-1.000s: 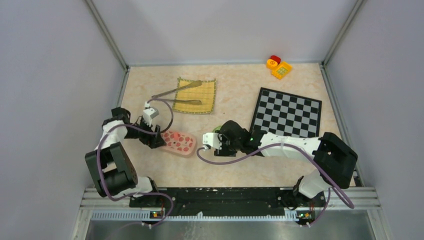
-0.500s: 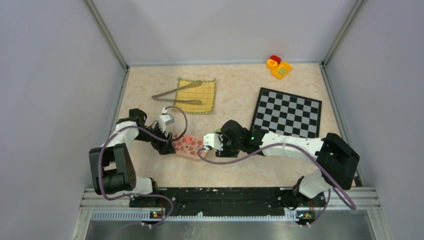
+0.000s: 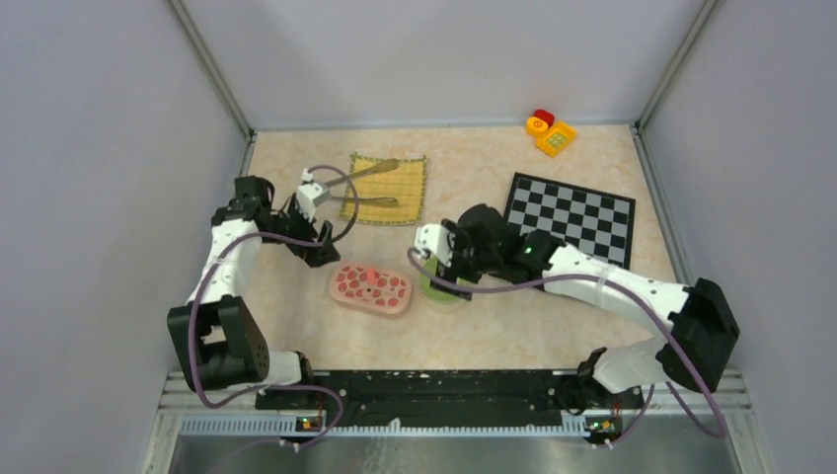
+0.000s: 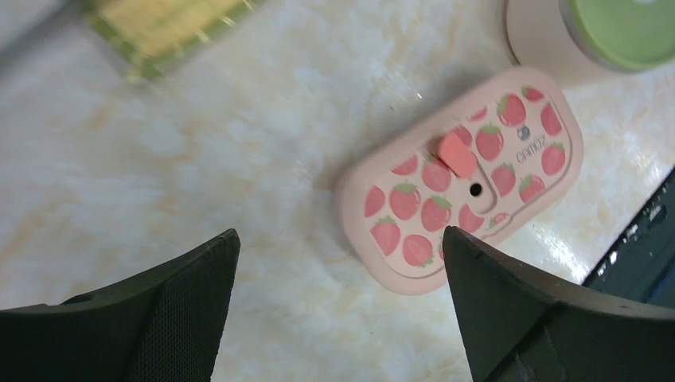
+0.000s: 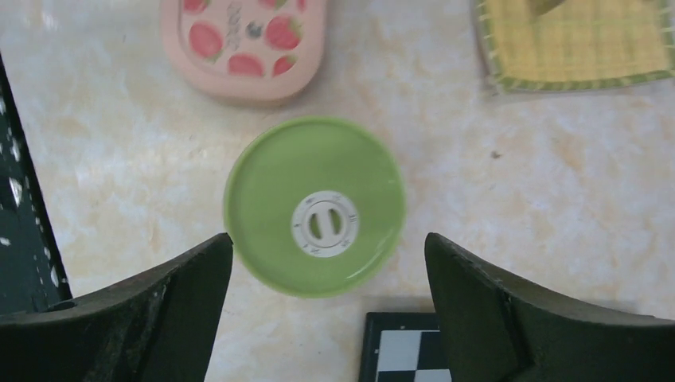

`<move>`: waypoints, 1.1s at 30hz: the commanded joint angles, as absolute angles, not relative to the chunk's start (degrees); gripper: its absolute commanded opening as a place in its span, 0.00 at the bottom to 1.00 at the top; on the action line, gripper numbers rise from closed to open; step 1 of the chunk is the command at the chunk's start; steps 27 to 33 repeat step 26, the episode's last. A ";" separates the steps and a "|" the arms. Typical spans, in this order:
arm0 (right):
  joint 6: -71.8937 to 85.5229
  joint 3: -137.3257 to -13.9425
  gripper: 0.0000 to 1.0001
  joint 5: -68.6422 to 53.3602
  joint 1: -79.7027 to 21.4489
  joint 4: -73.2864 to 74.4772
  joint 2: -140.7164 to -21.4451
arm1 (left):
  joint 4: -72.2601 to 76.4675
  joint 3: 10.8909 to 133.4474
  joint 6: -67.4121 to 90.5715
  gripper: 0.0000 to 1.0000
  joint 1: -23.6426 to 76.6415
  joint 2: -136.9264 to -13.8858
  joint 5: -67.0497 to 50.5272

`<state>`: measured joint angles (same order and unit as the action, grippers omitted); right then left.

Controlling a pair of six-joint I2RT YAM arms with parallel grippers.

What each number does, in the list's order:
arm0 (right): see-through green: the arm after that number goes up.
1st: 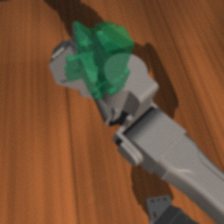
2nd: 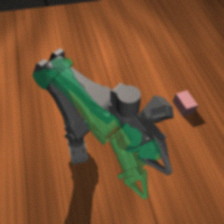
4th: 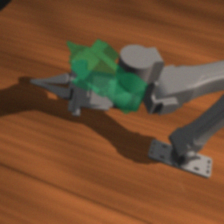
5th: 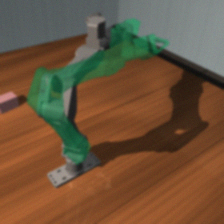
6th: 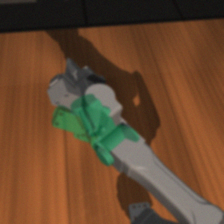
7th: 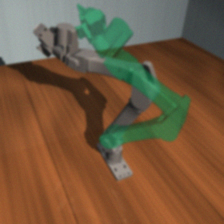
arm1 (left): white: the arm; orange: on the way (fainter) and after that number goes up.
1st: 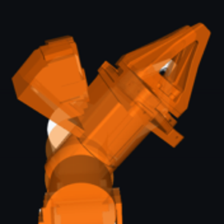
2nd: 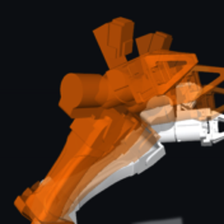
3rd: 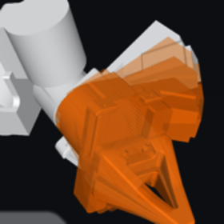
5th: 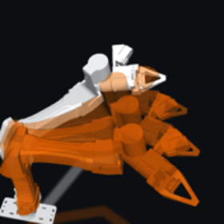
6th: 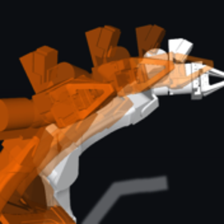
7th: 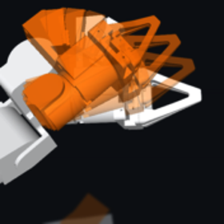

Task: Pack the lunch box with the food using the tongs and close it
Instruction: Reset both arms

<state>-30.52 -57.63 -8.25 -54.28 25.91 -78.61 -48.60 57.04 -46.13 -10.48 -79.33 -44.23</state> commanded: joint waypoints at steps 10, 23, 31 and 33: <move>-13.93 -71.27 0.89 -30.40 -16.96 27.73 -75.84 | -42.11 81.46 -25.64 0.99 -16.47 -81.85 -37.82; -17.39 -67.89 0.89 -38.59 17.25 25.76 -83.05 | -28.11 69.93 -19.48 0.99 -23.11 -82.35 -31.90; -17.81 -66.29 0.89 -38.33 18.61 24.61 -84.23 | -25.44 68.16 -18.54 0.99 -23.42 -81.65 -29.82; -17.81 -66.29 0.89 -38.33 18.61 24.61 -84.23 | -25.44 68.16 -18.54 0.99 -23.42 -81.65 -29.82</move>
